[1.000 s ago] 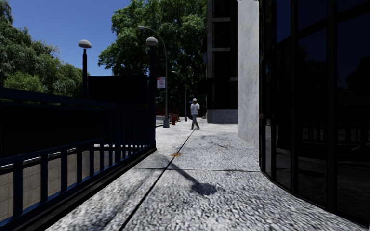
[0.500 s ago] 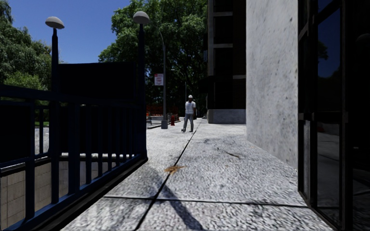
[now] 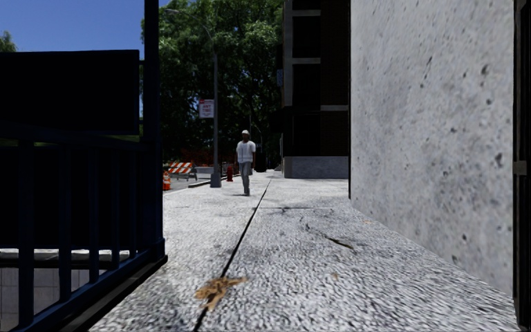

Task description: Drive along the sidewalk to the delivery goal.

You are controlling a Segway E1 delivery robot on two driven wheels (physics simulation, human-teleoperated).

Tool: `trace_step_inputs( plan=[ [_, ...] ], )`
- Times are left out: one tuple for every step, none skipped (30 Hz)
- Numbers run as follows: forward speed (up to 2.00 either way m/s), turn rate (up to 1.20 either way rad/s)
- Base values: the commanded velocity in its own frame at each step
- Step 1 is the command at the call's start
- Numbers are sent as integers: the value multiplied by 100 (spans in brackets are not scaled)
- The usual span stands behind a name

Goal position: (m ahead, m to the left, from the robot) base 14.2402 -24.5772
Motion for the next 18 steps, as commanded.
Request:
trace_step_inputs(
  plan=[
    [200, -29],
    [200, -29],
    [200, -29],
    [200, -29],
    [200, -29],
    [200, -29],
    [200, -29],
    [200, -29],
    [200, -29],
    [200, -30],
    [200, -30],
    [200, -30],
    [200, -30],
    [200, -30],
    [200, -30],
    [200, -31],
    [200, -31],
    [200, -31]
  ],
)
